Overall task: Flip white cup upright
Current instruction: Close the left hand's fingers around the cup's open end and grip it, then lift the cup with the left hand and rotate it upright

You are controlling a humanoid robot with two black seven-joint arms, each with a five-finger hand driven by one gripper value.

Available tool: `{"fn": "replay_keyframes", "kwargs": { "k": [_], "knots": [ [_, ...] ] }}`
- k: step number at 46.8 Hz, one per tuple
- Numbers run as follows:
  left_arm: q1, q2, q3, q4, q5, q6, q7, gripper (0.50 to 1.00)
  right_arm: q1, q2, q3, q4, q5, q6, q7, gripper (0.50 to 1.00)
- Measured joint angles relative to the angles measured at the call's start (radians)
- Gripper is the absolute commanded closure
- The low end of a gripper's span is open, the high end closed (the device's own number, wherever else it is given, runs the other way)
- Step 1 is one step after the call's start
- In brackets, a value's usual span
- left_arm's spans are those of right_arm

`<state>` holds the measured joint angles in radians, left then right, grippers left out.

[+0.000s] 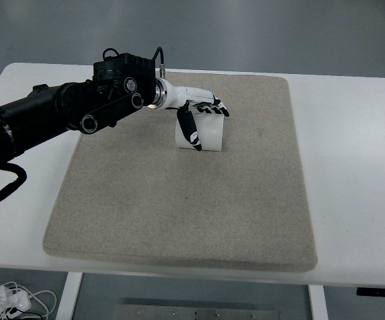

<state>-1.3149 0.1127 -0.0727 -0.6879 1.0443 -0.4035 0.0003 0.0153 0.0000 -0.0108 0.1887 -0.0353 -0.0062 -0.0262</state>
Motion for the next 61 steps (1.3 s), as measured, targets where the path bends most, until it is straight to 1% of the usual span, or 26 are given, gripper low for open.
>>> {"fn": "replay_keyframes", "kwargs": {
  "k": [5, 6, 8, 10, 11, 12, 15, 17, 19, 20, 21, 23, 27, 30, 37, 43, 46, 49, 54, 58, 61],
  "knots": [
    [0.002, -0.002, 0.001, 0.002, 0.000, 0.001, 0.000, 0.572, 0.000, 0.000, 0.000, 0.000, 0.000, 0.000, 0.000, 0.548],
    [0.002, -0.002, 0.001, 0.002, 0.002, 0.002, 0.000, 0.589, 0.000, 0.000, 0.000, 0.000, 0.000, 0.000, 0.000, 0.548],
    [0.002, -0.003, 0.001, 0.002, 0.005, 0.004, 0.000, 0.649, 0.000, 0.000, 0.000, 0.000, 0.000, 0.000, 0.000, 0.548],
    [0.002, -0.003, 0.001, 0.002, 0.010, 0.005, -0.002, 0.679, 0.000, 0.000, 0.000, 0.000, 0.000, 0.000, 0.000, 0.548],
    [0.002, -0.004, 0.001, 0.002, 0.013, 0.006, -0.002, 0.684, 0.000, 0.000, 0.000, 0.000, 0.000, 0.000, 0.000, 0.548],
    [0.002, -0.003, 0.001, 0.002, 0.017, 0.006, -0.002, 0.698, 0.000, 0.000, 0.000, 0.000, 0.000, 0.000, 0.000, 0.548],
    [0.002, -0.003, 0.001, 0.003, 0.029, 0.007, -0.002, 0.765, 0.000, 0.000, 0.000, 0.000, 0.000, 0.000, 0.000, 0.548],
    [0.002, -0.003, 0.001, 0.003, 0.036, 0.008, -0.002, 0.774, 0.000, 0.000, 0.000, 0.000, 0.000, 0.000, 0.000, 0.548],
    [0.002, -0.003, 0.001, 0.003, 0.042, 0.009, -0.002, 0.795, 0.000, 0.000, 0.000, 0.000, 0.000, 0.000, 0.000, 0.548],
    [0.002, -0.002, 0.001, 0.004, 0.044, 0.010, -0.002, 0.810, 0.000, 0.000, 0.000, 0.000, 0.000, 0.000, 0.000, 0.548],
    [0.002, -0.002, 0.001, 0.006, 0.046, 0.010, -0.002, 0.842, 0.000, 0.000, 0.000, 0.000, 0.000, 0.000, 0.000, 0.548],
    [0.002, -0.002, 0.001, 0.011, 0.047, 0.012, -0.002, 0.881, 0.000, 0.000, 0.000, 0.000, 0.000, 0.000, 0.000, 0.548],
    [0.002, -0.002, 0.001, 0.016, 0.048, 0.012, -0.004, 0.945, 0.000, 0.000, 0.000, 0.000, 0.000, 0.000, 0.000, 0.548],
    [0.002, -0.001, 0.000, 0.017, 0.047, 0.012, -0.006, 0.979, 0.000, 0.000, 0.000, 0.000, 0.000, 0.000, 0.000, 0.548],
    [-0.008, 0.000, -0.026, 0.023, 0.027, 0.007, -0.014, 0.988, 0.000, 0.000, 0.000, 0.000, 0.000, 0.000, 0.000, 0.548],
    [-0.012, 0.010, -0.096, 0.028, -0.009, -0.003, -0.023, 0.994, 0.000, 0.000, 0.000, 0.000, 0.000, 0.000, 0.000, 0.548],
    [-0.009, 0.015, -0.122, 0.029, -0.034, -0.009, -0.038, 0.999, 0.000, 0.000, 0.000, 0.000, 0.000, 0.000, 0.000, 0.548],
    [-0.002, 0.023, -0.156, 0.033, -0.087, -0.029, -0.065, 0.999, 0.000, 0.000, 0.000, 0.000, 0.000, 0.000, 0.000, 0.548],
    [0.004, 0.039, -0.185, 0.064, -0.201, -0.058, -0.081, 0.999, 0.000, 0.000, 0.000, 0.000, 0.000, 0.000, 0.000, 0.548],
    [0.017, 0.044, -0.190, 0.093, -0.289, -0.061, -0.096, 0.997, 0.000, 0.000, 0.000, 0.000, 0.000, 0.000, 0.000, 0.548],
    [0.035, 0.044, -0.190, 0.111, -0.360, -0.061, -0.123, 0.994, 0.000, 0.000, 0.000, 0.000, 0.000, 0.000, 0.000, 0.548]
  ]
}}
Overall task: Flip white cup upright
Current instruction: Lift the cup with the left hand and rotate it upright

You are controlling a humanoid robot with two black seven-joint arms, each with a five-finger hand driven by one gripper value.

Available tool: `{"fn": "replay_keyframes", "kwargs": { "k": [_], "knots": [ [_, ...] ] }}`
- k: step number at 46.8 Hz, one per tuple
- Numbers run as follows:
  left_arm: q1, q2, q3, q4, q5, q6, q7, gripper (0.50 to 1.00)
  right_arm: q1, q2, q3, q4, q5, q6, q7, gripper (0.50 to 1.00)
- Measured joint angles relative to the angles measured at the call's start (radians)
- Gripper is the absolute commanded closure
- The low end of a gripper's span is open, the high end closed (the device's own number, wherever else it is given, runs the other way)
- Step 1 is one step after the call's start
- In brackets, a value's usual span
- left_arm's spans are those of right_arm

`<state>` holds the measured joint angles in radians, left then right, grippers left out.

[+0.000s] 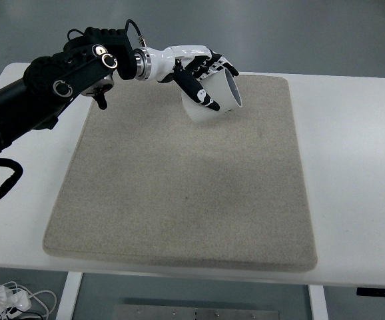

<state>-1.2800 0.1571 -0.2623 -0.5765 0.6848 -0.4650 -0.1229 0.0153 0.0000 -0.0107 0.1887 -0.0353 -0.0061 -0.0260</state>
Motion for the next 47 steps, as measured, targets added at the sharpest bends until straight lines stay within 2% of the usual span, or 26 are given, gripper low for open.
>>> {"fn": "replay_keyframes", "kwargs": {
  "k": [8, 17, 29, 35, 39, 47],
  "knots": [
    [0.041, 0.031, -0.001, 0.008, -0.112, -0.006, -0.105, 0.994, 0.000, 0.000, 0.000, 0.000, 0.000, 0.000, 0.000, 0.548],
    [0.099, 0.056, -0.018, 0.006, -0.222, -0.011, -0.188, 0.990, 0.000, 0.000, 0.000, 0.000, 0.000, 0.000, 0.000, 0.548],
    [0.217, 0.060, -0.121, 0.008, -0.248, -0.069, -0.309, 0.984, 0.000, 0.000, 0.000, 0.000, 0.000, 0.000, 0.000, 0.548],
    [0.257, 0.060, -0.137, 0.031, -0.247, -0.073, -0.392, 0.984, 0.000, 0.000, 0.000, 0.000, 0.000, 0.000, 0.000, 0.548],
    [0.275, 0.058, -0.138, 0.061, -0.249, -0.074, -0.470, 0.984, 0.000, 0.000, 0.000, 0.000, 0.000, 0.000, 0.000, 0.548],
    [0.306, 0.047, -0.137, 0.117, -0.249, -0.075, -0.488, 0.984, 0.000, 0.000, 0.000, 0.000, 0.000, 0.000, 0.000, 0.548]
  ]
}}
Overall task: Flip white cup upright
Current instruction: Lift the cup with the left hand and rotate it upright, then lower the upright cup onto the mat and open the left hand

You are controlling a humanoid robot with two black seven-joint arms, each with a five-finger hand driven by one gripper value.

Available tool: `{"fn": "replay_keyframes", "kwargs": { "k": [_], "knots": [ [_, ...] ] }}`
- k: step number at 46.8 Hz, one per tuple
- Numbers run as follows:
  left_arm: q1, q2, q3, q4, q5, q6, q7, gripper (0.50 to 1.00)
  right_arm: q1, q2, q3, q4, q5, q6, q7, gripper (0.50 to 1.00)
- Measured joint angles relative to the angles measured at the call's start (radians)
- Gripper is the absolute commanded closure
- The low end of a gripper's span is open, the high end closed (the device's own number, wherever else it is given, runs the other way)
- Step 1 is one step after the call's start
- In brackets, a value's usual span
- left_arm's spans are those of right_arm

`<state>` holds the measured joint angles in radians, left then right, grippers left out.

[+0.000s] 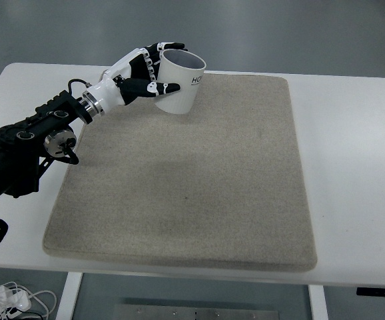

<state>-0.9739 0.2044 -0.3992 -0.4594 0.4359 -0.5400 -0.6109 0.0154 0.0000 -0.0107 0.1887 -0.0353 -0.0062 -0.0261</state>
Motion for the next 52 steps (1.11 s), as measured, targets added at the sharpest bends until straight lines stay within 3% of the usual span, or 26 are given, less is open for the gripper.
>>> {"fn": "replay_keyframes", "kwargs": {
  "k": [33, 52],
  "knots": [
    [0.049, -0.017, 0.006, 0.023, 0.014, 0.023, 0.000, 0.949, 0.000, 0.000, 0.000, 0.000, 0.000, 0.000, 0.000, 0.548],
    [0.052, -0.051, 0.026, 0.022, 0.044, 0.129, 0.000, 0.917, 0.000, 0.000, 0.000, 0.000, 0.000, 0.000, 0.000, 0.548]
  ]
}}
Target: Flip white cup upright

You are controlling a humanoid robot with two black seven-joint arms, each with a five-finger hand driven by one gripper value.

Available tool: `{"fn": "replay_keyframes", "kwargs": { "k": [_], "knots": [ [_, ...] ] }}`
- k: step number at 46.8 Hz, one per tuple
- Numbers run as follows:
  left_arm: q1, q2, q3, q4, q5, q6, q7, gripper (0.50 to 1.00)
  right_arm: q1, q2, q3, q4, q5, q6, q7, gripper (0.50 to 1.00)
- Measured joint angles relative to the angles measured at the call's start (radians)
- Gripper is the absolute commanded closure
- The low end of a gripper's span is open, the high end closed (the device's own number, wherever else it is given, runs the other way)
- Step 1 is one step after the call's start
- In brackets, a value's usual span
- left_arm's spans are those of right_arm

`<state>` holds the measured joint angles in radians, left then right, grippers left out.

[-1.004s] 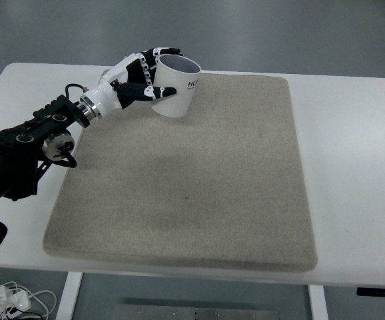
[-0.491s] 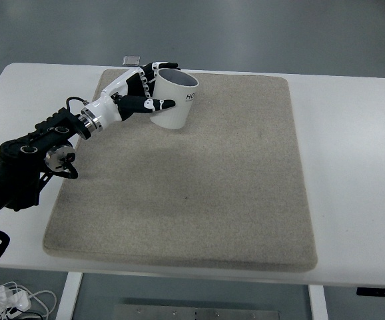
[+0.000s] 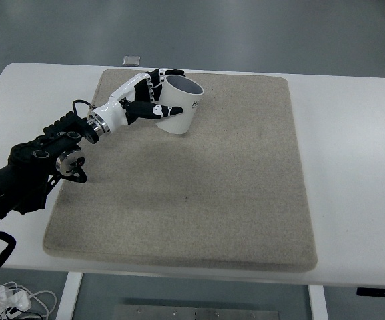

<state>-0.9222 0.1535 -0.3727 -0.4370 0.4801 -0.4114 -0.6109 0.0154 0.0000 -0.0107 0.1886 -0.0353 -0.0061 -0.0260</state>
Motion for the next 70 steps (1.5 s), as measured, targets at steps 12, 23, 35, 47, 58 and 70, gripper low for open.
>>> {"fn": "replay_keyframes", "kwargs": {
  "k": [12, 23, 35, 47, 58, 70],
  "knots": [
    [0.022, -0.015, 0.001, 0.000, 0.000, 0.002, 0.000, 0.802, 0.000, 0.000, 0.000, 0.000, 0.000, 0.000, 0.000, 0.548],
    [0.034, -0.016, 0.000, 0.000, 0.000, 0.008, 0.000, 0.611, 0.000, 0.000, 0.000, 0.000, 0.000, 0.000, 0.000, 0.548],
    [0.031, -0.014, -0.002, -0.013, -0.001, 0.003, 0.000, 0.506, 0.000, 0.000, 0.000, 0.000, 0.000, 0.000, 0.000, 0.548],
    [0.021, -0.004, -0.013, -0.027, -0.002, -0.010, 0.000, 0.506, 0.000, 0.000, 0.000, 0.000, 0.000, 0.000, 0.000, 0.548],
    [0.001, 0.016, -0.020, -0.063, -0.007, -0.011, 0.000, 0.506, 0.000, 0.000, 0.000, 0.000, 0.000, 0.000, 0.000, 0.548],
    [-0.086, 0.081, -0.120, -0.106, -0.015, -0.036, 0.000, 0.506, 0.000, 0.000, 0.000, 0.000, 0.000, 0.000, 0.000, 0.548]
  ]
}}
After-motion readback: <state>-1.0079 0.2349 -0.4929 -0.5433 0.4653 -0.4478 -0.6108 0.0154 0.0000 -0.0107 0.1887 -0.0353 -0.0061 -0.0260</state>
